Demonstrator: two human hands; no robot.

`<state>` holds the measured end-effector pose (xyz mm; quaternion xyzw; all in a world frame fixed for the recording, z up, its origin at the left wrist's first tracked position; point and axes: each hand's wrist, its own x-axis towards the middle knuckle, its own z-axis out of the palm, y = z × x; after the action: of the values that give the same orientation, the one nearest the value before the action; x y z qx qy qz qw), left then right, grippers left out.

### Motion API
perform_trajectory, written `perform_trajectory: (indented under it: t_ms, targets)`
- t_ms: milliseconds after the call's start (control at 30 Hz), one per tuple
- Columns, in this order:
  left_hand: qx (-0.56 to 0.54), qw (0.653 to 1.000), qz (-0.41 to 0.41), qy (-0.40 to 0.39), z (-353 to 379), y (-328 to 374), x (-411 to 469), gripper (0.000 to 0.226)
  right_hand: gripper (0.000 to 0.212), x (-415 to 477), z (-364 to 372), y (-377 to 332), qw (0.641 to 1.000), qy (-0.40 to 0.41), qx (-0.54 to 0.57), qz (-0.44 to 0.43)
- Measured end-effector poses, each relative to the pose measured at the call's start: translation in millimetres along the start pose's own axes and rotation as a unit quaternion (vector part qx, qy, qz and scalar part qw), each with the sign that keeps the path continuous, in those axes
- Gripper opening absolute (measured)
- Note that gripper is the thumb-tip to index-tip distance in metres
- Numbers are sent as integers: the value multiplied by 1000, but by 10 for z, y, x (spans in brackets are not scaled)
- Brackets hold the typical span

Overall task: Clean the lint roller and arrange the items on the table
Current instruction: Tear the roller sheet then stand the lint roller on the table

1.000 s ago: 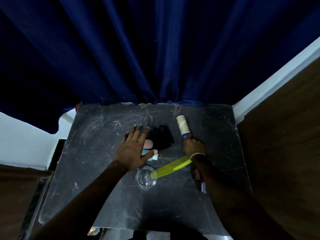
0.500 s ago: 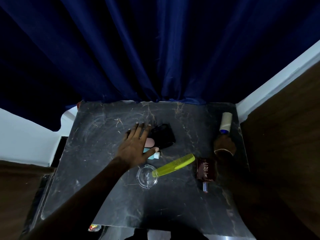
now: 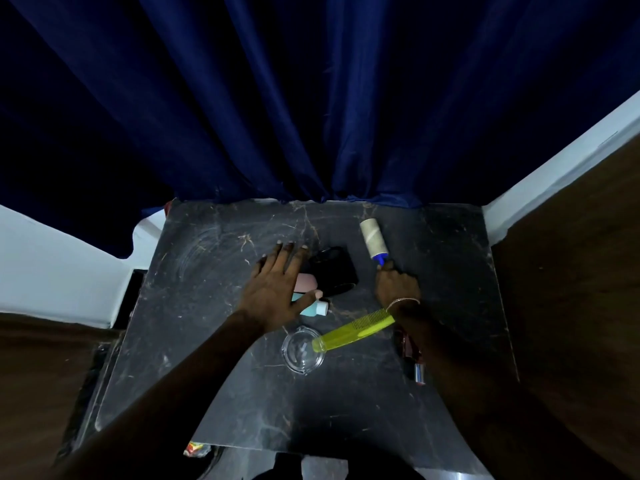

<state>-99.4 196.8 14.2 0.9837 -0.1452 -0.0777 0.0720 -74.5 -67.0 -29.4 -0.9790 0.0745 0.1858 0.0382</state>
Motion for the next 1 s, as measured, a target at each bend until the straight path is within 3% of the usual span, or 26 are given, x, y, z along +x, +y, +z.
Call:
perform_trajectory:
  t_ms: [133, 200, 300, 400, 567, 733, 1000]
  targets:
    - [4, 1000, 1, 0, 7, -51, 3, 94, 43, -43, -95, -37, 999, 9, -24, -26]
    - [9, 1000, 2, 1, 20, -51, 5, 94, 37, -60, -172, 48, 999, 36, -33, 7]
    - [8, 1000, 7, -3, 28, -14, 13, 93, 40, 30, -171, 325, 991, -7, 85, 99]
    - [0, 1000, 10, -5, 25, 21, 16, 94, 42, 39, -148, 614, 971, 26, 139, 195]
    - [1, 1000, 10, -18, 22, 41, 30, 95, 48, -62, -154, 872, 947, 54, 168, 267]
    - [8, 1000, 18, -15, 7, 14, 20, 95, 46, -74, -200, 696, 961, 35, 152, 229]
    - [13, 1000, 3, -7, 17, -55, -12, 93, 40, -92, -351, -26, 992, -34, 87, 86]
